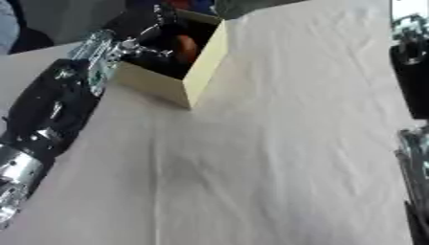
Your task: Pick up objects on the table and place them in the box.
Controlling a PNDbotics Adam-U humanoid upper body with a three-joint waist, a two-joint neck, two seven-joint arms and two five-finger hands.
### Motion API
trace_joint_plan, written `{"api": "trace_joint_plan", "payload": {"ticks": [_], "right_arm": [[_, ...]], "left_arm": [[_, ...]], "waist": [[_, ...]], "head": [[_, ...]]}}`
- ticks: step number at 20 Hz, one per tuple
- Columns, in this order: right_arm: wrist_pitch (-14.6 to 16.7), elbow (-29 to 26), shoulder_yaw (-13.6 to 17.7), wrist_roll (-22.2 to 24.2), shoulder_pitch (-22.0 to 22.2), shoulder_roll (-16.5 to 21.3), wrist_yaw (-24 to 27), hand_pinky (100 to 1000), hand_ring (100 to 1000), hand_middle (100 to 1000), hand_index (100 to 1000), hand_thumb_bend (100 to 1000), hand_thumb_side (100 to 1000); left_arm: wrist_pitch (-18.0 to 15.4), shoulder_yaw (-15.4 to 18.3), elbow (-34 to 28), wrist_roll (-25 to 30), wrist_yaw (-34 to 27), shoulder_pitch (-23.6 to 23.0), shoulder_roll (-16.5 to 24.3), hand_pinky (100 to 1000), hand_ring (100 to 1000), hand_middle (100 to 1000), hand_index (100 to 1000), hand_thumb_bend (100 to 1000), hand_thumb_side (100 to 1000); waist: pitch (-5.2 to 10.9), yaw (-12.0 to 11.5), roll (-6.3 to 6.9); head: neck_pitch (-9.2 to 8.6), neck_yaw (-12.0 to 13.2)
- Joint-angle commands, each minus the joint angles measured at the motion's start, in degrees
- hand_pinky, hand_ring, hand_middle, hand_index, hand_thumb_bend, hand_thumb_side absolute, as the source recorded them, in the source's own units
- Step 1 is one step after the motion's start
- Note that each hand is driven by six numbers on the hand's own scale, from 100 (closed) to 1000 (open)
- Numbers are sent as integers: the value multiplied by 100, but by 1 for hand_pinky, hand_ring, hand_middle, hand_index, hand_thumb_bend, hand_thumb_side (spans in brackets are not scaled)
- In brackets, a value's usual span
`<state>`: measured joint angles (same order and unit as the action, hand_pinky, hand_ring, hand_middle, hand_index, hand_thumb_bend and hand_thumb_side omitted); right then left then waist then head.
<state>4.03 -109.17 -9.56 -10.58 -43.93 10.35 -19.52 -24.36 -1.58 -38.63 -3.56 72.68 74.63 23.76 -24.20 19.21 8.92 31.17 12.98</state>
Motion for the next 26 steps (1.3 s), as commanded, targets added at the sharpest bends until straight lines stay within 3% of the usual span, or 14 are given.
{"api": "trace_joint_plan", "payload": {"ticks": [1,3,6,7,8,10,18,19,20,22,26], "right_arm": [[11,-133,9,10,-11,22,47,750,807,699,729,100,883],[13,-140,11,9,13,16,52,750,808,700,729,100,883],[16,-148,16,12,45,3,44,750,808,700,729,100,882],[16,-149,20,11,58,2,38,750,808,700,729,100,882],[16,-149,22,9,70,3,32,751,808,700,729,100,881],[16,-147,36,0,113,18,10,751,808,700,729,100,880],[25,-153,82,-47,264,67,-62,752,809,701,730,100,877],[30,-163,102,-62,306,60,-81,752,809,701,731,100,874],[35,-173,118,-75,337,55,-102,752,809,701,731,100,874],[35,-185,145,-97,379,38,-141,754,809,702,731,100,871],[43,-222,186,-132,403,-13,-238,755,809,702,732,100,868]], "left_arm": [[117,91,-128,-191,108,124,172,675,831,807,894,416,229],[173,99,-131,-277,110,111,175,674,831,808,898,404,226],[213,126,-165,-349,5,98,171,649,808,786,876,292,190],[225,135,-198,-374,-70,96,172,649,808,786,876,292,190],[239,131,-235,-390,-148,99,184,619,786,767,846,198,100],[311,124,-432,-512,-321,150,249,599,767,747,832,116,100],[454,-157,-1285,-857,-1102,42,485,584,735,695,768,100,100],[392,-112,-1415,-918,-1201,-41,498,571,715,684,756,100,178],[311,-51,-1563,-999,-1302,-160,508,571,715,684,756,100,178],[157,85,-1851,-1170,-1486,-413,507,561,703,673,736,100,279],[-45,238,-2485,-1558,-1878,-1037,549,559,702,682,748,100,324]], "waist": [[173,-18,-39],[194,-27,-38],[229,-48,-44],[245,-65,-48],[260,-82,-51],[308,-166,-59],[449,-445,-89],[494,-542,-122],[523,-606,-144],[568,-717,-198],[615,-863,-275]], "head": [[3,23],[18,19],[36,3],[49,-10],[63,-21],[119,-73],[325,-207],[378,-250],[408,-282],[461,-346],[517,-405]]}}
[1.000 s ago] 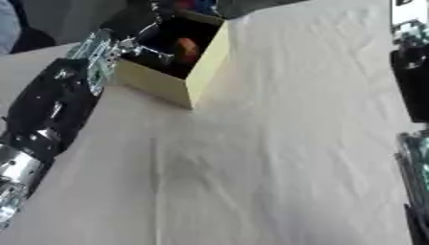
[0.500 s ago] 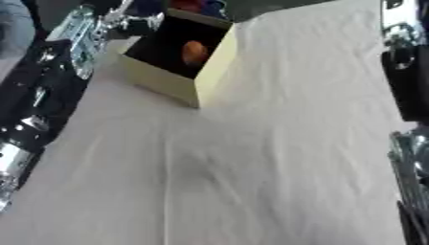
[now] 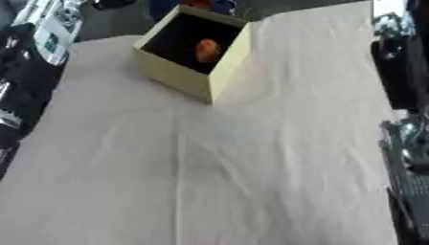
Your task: Pick up objects on the table and place them in the box.
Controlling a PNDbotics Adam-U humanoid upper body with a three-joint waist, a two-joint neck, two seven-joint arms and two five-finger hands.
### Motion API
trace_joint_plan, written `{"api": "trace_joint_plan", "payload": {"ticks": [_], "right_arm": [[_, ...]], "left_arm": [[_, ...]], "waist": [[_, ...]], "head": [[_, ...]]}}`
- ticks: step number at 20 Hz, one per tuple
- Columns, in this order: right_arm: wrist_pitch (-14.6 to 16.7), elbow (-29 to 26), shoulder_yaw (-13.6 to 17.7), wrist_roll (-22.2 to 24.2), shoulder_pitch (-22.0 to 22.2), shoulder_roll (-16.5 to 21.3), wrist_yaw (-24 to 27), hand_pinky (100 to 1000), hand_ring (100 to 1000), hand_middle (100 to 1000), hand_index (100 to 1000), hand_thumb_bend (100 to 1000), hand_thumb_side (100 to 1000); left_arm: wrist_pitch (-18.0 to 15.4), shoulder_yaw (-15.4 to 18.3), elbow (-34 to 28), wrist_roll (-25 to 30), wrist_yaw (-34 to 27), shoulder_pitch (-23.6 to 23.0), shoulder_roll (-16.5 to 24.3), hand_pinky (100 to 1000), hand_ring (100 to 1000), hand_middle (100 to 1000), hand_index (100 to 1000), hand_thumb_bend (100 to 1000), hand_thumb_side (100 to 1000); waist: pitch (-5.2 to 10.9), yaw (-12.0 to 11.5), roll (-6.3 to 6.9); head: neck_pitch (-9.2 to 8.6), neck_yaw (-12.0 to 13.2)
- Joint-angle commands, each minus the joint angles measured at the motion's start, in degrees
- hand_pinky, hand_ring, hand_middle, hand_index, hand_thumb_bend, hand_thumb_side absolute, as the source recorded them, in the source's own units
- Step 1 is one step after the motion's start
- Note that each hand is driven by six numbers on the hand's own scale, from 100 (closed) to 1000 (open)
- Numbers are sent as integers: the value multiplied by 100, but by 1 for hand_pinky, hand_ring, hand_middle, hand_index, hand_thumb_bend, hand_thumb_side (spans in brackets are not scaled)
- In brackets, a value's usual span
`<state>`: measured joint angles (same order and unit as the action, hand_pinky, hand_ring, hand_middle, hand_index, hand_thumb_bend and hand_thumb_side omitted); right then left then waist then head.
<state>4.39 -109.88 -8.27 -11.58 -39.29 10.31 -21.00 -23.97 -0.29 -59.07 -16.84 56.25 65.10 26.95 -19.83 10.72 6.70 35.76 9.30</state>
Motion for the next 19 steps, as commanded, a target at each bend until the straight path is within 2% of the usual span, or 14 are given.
{"api": "trace_joint_plan", "payload": {"ticks": [1,6,7,11,12,19], "right_arm": [[6,-155,60,-37,-62,-19,-106,756,809,702,732,100,866],[-14,-164,123,-96,-84,-20,-182,756,809,702,732,100,864],[-16,-165,123,-101,-84,-25,-189,757,809,702,732,100,863],[-19,-172,128,-107,-102,-53,-217,757,809,702,732,100,862],[-21,-171,132,-108,-110,-53,-226,758,809,703,733,100,860],[-39,-157,171,-132,-121,-54,-313,760,810,704,733,100,857]], "left_arm": [[-68,104,-595,-324,-331,-238,266,560,703,682,743,100,314],[117,88,-1427,-836,-842,-1070,474,555,698,679,744,100,352],[157,72,-1591,-936,-943,-1234,489,550,693,676,743,100,392],[317,192,-2251,-1322,-1349,-1894,395,549,692,677,744,100,414],[337,201,-2412,-1392,-1448,-2055,373,556,693,680,749,100,442],[161,409,-3479,-1865,-2105,-3122,-124,574,702,684,758,100,506]], "waist": [[181,-32,-71],[168,-196,-173],[169,-205,-181],[169,-269,-238],[171,-296,-257],[224,-442,-356]], "head": [[66,-47],[89,-152],[95,-156],[106,-210],[105,-232],[176,-284]]}}
